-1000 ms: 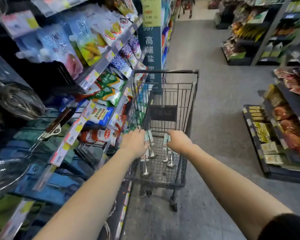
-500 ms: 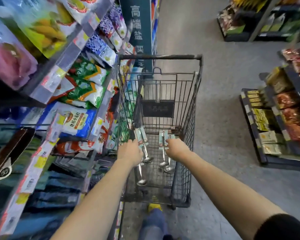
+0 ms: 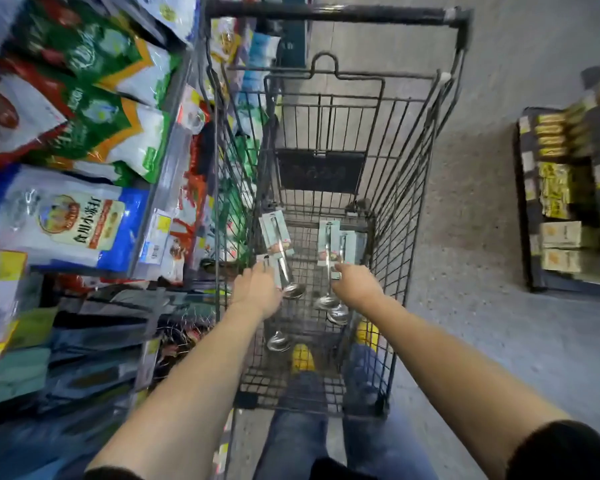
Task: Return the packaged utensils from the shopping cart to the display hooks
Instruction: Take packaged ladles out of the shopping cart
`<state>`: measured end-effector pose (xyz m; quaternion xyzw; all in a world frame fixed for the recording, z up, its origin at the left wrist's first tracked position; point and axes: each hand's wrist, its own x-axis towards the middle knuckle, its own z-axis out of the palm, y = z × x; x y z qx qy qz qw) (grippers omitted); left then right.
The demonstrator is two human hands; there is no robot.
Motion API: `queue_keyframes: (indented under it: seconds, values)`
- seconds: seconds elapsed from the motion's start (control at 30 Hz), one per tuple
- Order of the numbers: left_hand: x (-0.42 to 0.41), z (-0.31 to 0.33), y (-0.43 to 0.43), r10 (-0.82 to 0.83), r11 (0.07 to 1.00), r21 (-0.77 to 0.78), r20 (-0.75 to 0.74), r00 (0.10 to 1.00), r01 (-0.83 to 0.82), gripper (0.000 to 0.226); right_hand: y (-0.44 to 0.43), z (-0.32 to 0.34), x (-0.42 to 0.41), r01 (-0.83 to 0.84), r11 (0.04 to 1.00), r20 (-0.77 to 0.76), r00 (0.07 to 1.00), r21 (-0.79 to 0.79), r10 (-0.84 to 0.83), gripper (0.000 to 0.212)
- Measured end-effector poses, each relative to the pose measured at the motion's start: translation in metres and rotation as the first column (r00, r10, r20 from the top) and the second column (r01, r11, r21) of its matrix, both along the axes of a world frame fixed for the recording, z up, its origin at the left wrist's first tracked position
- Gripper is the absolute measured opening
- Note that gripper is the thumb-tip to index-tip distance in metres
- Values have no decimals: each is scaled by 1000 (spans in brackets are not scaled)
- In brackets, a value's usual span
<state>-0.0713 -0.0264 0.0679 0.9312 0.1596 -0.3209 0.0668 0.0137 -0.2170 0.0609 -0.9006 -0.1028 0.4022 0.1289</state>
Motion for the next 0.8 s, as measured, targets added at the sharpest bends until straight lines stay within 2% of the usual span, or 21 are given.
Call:
queue_keyframes:
  seconds: [0.13, 0.23, 0.43, 0.63, 0.8]
  values:
    - [9, -40, 6, 147, 987, -61, -32, 989, -148, 49, 0, -47, 19, -5, 1000, -69, 998, -6, 5, 46]
    - [9, -72, 6, 290, 949, -107, -67, 955, -296, 45, 4, -76, 30, 100, 995, -116, 988, -3, -100, 43]
    - [-10, -142, 2, 521, 817, -187, -168, 837, -546, 43, 9, -141, 41, 257, 966, -151, 955, -15, -256, 40]
    - [-21, -203, -13, 637, 714, -219, -192, 746, -666, 15, 6, -206, 31, 365, 931, -165, 917, -21, -363, 29]
    - [-29, -244, -24, 688, 690, -174, -143, 711, -702, 32, 3, -247, 22, 431, 901, -184, 883, -48, -433, 21]
